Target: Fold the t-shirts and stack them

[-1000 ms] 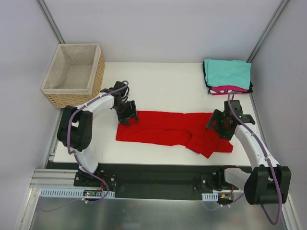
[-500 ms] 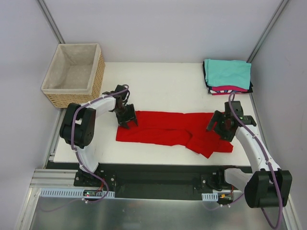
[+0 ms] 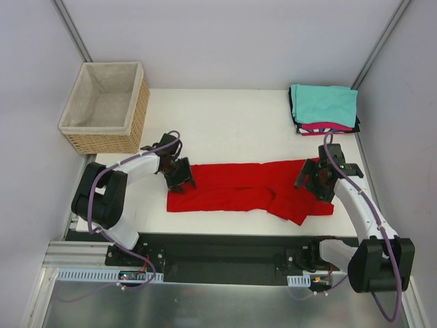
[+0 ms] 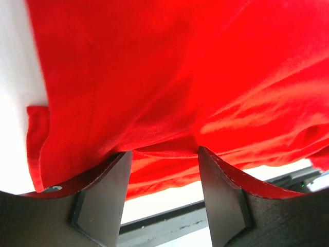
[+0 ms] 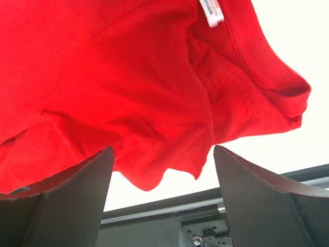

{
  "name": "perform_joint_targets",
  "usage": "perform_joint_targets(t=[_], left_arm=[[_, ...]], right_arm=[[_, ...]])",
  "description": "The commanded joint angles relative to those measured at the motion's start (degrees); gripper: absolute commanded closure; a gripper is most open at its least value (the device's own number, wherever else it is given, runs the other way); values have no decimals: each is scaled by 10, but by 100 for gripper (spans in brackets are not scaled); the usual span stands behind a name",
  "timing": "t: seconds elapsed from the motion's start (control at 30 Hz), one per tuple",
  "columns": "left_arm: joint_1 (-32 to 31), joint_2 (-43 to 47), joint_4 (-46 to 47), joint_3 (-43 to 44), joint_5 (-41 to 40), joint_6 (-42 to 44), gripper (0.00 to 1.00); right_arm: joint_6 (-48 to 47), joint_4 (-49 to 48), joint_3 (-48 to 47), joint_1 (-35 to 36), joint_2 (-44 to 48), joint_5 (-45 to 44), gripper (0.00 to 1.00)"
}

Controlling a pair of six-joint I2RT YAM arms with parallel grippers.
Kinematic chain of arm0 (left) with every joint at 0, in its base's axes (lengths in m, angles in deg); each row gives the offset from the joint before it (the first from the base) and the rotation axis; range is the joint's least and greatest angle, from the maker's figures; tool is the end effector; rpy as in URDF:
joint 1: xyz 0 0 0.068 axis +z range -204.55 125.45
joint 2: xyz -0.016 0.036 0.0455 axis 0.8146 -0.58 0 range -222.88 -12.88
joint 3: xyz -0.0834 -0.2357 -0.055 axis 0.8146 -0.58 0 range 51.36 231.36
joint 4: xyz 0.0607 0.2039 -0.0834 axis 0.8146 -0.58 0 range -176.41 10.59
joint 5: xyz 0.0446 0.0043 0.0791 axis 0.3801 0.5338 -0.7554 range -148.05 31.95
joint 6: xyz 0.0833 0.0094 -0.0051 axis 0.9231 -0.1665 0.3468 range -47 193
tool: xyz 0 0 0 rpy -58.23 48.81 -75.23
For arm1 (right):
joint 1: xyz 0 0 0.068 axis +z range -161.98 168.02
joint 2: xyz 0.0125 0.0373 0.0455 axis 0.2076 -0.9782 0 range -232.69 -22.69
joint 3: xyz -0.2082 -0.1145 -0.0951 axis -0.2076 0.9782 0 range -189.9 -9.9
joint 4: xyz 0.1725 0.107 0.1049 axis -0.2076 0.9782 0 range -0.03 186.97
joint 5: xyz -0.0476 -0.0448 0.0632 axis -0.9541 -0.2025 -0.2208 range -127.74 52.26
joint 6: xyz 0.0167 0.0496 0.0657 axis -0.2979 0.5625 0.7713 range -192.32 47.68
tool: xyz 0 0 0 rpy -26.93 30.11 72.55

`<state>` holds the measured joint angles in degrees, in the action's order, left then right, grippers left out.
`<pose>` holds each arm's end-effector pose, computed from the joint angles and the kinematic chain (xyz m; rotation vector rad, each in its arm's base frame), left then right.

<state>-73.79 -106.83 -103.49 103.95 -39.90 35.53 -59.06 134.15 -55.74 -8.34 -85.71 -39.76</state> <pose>0.2698 -0.1183 0.1352 -0.3516 2.8128 -0.6910 0.1965 0.0099 0.1992 0.2331 2.6314 0.0530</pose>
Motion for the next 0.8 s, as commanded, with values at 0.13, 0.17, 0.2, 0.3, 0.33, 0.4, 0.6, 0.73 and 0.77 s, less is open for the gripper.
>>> perform_joint_targets(t=[0.13,0.17,0.2,0.3,0.33,0.4,0.6,0.73,0.77], left_arm=[[-47,72,-9,-99,-18,-37,45],[-49,85,-8,-106,-20,-42,45],[-52,90,-5,-118,-21,-44,45],[-62,114,1,-138,-24,-55,45],[-63,126,2,-141,-25,-57,45],[-71,137,3,-148,-27,-61,45],[-77,183,4,-145,-25,-53,44],[-80,213,4,-138,-9,-47,44],[-81,218,3,-138,-6,-47,43]], right_arm=[[19,-16,-20,2,-81,-6,18],[21,-24,-21,3,-99,-4,18],[22,-30,-21,2,-106,-3,18],[26,-46,-34,2,-148,-1,18],[27,-49,-37,2,-159,-1,18],[27,-61,-46,3,-190,-2,18],[28,-72,-87,2,-254,-2,18],[28,-75,-108,2,-285,-6,18],[28,-76,-120,2,-294,-6,19]])
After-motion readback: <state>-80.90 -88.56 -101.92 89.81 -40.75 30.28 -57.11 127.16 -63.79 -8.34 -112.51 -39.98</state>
